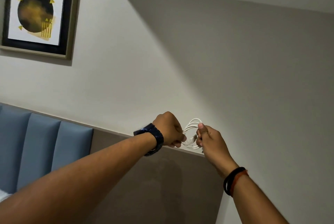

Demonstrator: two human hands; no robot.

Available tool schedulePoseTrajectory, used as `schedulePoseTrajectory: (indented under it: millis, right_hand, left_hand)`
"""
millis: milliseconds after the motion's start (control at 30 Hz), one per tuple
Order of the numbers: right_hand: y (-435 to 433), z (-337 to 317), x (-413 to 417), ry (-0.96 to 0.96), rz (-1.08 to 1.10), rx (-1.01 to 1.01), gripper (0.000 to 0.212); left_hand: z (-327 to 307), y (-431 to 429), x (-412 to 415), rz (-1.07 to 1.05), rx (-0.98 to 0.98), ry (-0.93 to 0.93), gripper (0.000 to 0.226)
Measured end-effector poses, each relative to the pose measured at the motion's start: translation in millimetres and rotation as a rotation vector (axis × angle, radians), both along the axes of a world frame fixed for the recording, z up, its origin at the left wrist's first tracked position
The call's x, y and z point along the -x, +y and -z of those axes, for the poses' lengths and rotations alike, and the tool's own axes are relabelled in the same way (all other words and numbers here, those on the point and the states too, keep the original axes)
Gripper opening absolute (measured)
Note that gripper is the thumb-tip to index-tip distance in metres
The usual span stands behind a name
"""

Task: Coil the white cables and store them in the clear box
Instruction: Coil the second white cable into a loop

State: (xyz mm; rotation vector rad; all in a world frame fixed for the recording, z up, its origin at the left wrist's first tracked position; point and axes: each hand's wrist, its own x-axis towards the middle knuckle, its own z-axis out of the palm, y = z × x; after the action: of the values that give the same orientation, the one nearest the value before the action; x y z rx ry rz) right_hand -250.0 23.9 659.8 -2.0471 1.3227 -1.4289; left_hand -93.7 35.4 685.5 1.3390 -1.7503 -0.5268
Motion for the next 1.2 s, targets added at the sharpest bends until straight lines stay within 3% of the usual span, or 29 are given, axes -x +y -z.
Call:
schedulePoseTrajectory:
  millis: [167, 367, 533, 600, 733, 867, 1033, 1200]
  right_hand:
    - [-7, 4, 6, 0.071, 0.112, 0.046, 0.040]
    - [-7, 7, 7, 0.070, 0.001, -0.007, 0.041]
    - [-7, 4, 5, -0.241, -0.312, -0.201, 0.041]
    - [-9, 5, 4, -0.361, -0.427, -0.271, 0.043]
    - [-12, 8, 0, -0.493, -0.559, -0.320, 0.046]
    - [-14, 9, -5, -0.550, -0.531, -0.315, 0.045]
    - [-19, 7, 0, -0.559, -0.407, -0.254, 0.044]
    - [-23, 7, 5, -0.517, -0.314, -0.211, 0.044]
  left_hand:
    - [3, -2, -6, -0.093, 0.149, -0.412, 0.006]
    - [7, -15, -44, -0.142, 0.273, -0.443, 0.015]
    - [26, -32, -52, -0.195, 0.599, -0.262, 0.014]
    - [32, -35, -43, -0.245, 0.665, -0.084, 0.014]
    - [39, -33, -16, -0.176, 0.523, 0.283, 0.018]
    - [44, -29, 10, -0.072, 0.321, 0.456, 0.019]
    - [42, -19, 18, 0.311, -0.007, 0.829, 0.025]
    - [43, -22, 14, 0.365, 0.007, 0.739, 0.018]
